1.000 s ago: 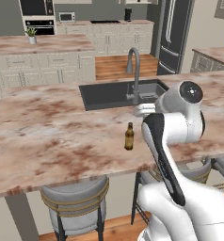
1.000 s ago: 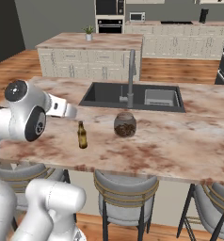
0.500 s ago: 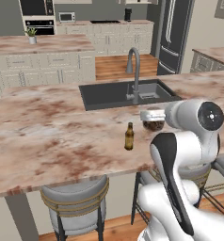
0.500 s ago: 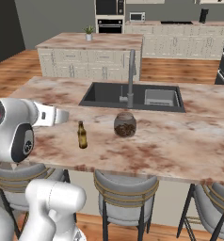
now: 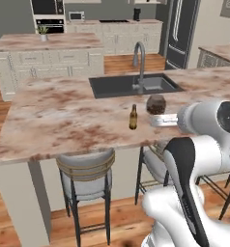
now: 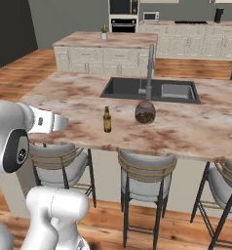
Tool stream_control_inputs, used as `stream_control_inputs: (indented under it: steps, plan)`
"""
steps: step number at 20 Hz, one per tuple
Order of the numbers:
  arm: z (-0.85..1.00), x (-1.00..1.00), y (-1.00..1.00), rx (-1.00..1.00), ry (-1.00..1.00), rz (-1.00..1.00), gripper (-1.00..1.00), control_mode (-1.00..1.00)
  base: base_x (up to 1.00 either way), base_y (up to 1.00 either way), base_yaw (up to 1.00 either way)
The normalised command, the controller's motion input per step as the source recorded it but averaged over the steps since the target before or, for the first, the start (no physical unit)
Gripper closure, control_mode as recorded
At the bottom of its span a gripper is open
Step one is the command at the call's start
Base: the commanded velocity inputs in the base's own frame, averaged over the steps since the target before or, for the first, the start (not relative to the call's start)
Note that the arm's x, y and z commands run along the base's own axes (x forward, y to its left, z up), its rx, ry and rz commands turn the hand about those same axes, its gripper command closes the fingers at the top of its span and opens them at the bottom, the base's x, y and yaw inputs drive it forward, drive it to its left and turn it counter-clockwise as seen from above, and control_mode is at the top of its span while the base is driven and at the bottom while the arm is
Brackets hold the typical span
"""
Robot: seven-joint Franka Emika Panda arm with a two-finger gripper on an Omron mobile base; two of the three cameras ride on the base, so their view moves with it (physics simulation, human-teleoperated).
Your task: Open the cabinet directly in front. Then move the beer and the mug to the dining counter with the jar on it.
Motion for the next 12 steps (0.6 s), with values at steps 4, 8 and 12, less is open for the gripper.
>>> stream_control_inputs:
  steps: [4, 8, 12]
  plan:
    - [0.0, 0.0, 0.0, 0.0, 0.0, 0.0, -1.0, 1.0, -0.78, 1.0, 0.17]
    - [0.0, 0.0, 0.0, 0.0, 0.0, 0.0, -1.0, 1.0, -0.21, 1.0, 0.13]
    - [0.0, 0.0, 0.0, 0.0, 0.0, 0.0, -1.0, 1.0, -0.01, 1.0, 0.12]
